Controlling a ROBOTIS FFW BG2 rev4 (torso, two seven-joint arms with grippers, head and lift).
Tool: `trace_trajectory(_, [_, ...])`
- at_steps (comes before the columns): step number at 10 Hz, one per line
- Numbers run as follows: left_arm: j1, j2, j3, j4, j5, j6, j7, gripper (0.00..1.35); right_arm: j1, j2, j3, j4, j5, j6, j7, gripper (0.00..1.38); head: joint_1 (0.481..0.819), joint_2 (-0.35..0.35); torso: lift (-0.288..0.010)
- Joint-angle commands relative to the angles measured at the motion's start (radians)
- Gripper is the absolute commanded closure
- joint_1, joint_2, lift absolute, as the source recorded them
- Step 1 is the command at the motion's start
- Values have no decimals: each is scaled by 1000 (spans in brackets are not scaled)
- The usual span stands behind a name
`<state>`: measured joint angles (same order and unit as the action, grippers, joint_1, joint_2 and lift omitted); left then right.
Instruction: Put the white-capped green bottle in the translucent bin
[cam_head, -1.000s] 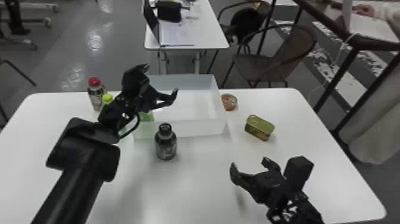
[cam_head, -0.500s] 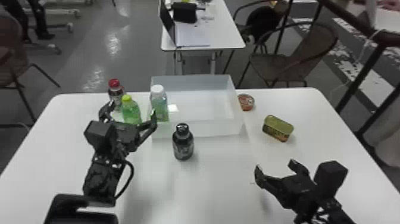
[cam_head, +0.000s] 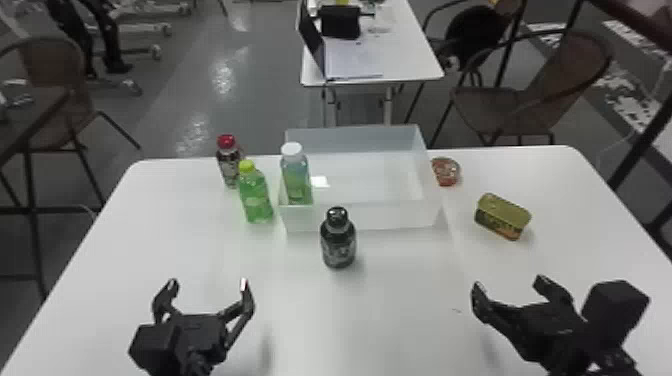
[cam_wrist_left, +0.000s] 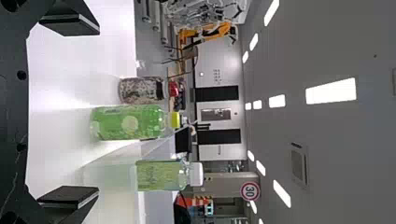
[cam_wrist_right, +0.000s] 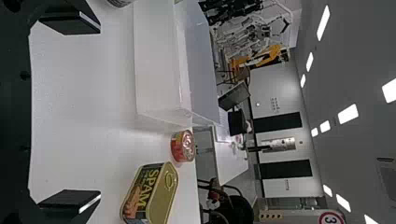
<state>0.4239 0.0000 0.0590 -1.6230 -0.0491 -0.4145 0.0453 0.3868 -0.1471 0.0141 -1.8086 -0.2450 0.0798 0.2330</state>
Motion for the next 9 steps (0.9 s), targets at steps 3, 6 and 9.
trace_trajectory(3, [62, -3, 8, 0, 2, -3, 10, 98, 10, 0, 0, -11, -3, 0, -6, 56, 695, 90, -91])
trace_trajectory(6, [72, -3, 15, 0, 11, -9, 10, 98, 18, 0, -2, -14, -3, 0, -12, 58, 695, 98, -91])
trace_trajectory(9, [64, -3, 10, 3, 12, -7, 10, 98, 18, 1, 0, -15, -3, 0, -14, 58, 695, 99, -91])
